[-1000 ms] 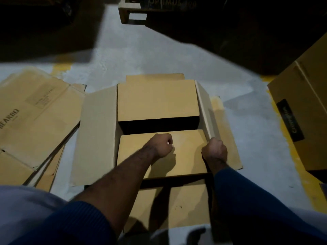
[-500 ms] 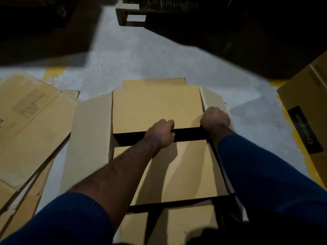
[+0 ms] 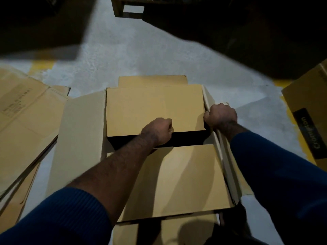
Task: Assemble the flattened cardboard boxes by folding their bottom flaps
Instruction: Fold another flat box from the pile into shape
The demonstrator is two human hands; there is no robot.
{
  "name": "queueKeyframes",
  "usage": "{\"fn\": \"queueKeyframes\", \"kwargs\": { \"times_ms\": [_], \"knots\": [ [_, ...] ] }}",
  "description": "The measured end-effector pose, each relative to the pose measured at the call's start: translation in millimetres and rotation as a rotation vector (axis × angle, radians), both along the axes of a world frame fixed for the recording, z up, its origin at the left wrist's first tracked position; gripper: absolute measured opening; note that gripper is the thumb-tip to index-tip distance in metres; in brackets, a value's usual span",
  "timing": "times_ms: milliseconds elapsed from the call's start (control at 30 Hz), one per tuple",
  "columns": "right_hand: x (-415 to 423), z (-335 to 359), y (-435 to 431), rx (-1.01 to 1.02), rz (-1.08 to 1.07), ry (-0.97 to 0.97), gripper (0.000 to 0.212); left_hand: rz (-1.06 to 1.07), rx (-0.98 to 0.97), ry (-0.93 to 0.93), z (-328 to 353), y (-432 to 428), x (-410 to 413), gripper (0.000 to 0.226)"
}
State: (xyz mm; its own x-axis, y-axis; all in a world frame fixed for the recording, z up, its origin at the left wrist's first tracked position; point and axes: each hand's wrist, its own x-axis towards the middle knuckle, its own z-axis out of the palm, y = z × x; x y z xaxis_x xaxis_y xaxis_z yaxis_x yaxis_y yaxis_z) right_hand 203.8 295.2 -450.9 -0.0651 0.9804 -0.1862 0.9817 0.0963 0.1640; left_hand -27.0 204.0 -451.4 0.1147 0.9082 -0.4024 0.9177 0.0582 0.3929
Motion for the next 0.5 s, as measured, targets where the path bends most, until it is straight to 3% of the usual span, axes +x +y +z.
{"fn": "queueKeyframes", "kwargs": {
  "times_ms": [133, 267, 500],
  "knots": [
    [-2, 4, -27, 0.008, -0.056, 0.022, 0.049, -0.105, -0.171, 0.088, 0, -23, -2, 0.028],
    [7, 12, -82, -0.053, -0.100, -0.082, 0.054, -0.070, -0.131, 0.137, 8, -48, -10, 0.037],
    [10, 20, -118, -0.142, -0.138, -0.059, 0.035, -0.044, -0.102, 0.165, 22, -86, -13, 0.038]
  ]
}}
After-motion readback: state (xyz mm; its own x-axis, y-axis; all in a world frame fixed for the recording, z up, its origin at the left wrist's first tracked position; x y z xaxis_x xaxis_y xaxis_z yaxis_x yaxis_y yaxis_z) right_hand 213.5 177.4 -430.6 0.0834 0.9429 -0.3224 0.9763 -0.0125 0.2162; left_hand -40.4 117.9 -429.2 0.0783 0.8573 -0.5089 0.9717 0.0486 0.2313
